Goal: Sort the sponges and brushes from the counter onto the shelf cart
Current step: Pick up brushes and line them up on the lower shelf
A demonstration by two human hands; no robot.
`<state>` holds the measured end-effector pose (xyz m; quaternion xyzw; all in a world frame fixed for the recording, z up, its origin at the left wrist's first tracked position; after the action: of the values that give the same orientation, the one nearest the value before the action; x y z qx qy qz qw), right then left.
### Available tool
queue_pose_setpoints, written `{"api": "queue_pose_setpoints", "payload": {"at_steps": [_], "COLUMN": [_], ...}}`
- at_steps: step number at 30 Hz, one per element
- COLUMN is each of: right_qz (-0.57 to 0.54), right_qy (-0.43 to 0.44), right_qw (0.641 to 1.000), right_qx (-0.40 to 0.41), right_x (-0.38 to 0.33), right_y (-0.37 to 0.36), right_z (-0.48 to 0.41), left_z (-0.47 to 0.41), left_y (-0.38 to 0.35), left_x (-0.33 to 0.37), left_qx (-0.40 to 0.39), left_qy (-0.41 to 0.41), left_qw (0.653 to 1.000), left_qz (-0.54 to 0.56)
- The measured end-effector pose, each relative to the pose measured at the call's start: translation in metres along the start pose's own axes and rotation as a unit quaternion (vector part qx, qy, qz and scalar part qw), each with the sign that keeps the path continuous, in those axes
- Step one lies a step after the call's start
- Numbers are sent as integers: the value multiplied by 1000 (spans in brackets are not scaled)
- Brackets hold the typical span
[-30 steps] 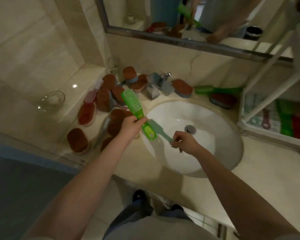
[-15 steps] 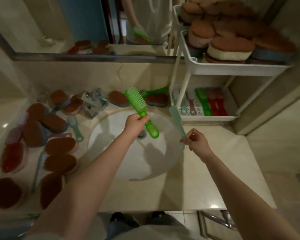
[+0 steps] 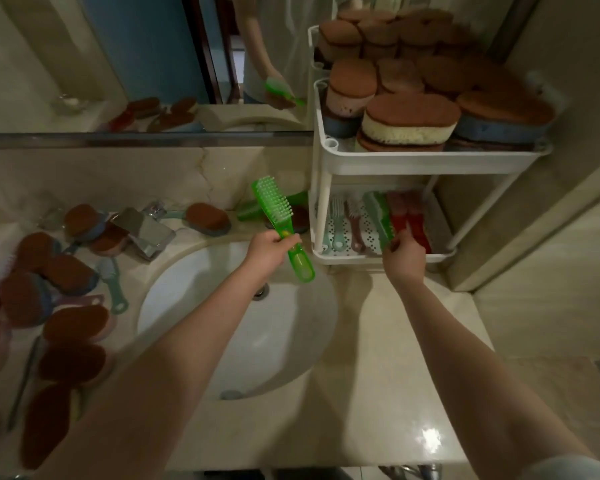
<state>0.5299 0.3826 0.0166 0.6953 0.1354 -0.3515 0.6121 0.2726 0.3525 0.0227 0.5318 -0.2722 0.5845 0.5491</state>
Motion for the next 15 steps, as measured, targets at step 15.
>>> {"api": "queue_pose_setpoints", "payload": {"at_steps": [15], "right_qz": [364], "right_qy": [191], "right_qw": [909], "right_qx": [-70], "right_x": [-23], "right_y": [-33], "right_z": [-38], "left_z": [-23], "left_y": [-9], "left_x": [-7], "left_qx": [9], "left_qy": [26], "left_qw": [1000], "left_qz": [-13]}}
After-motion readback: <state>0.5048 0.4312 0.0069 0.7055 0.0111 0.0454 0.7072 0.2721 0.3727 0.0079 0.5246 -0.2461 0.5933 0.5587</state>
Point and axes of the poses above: each hand's wrist, its own z-axis away from the middle knuckle, its own y-axis out of the back of the hand, x = y × z, the point moved 5 cm from there along -z, towards the middle knuckle, and after that the axes turned 3 degrees about x, right-handed, at the moved point
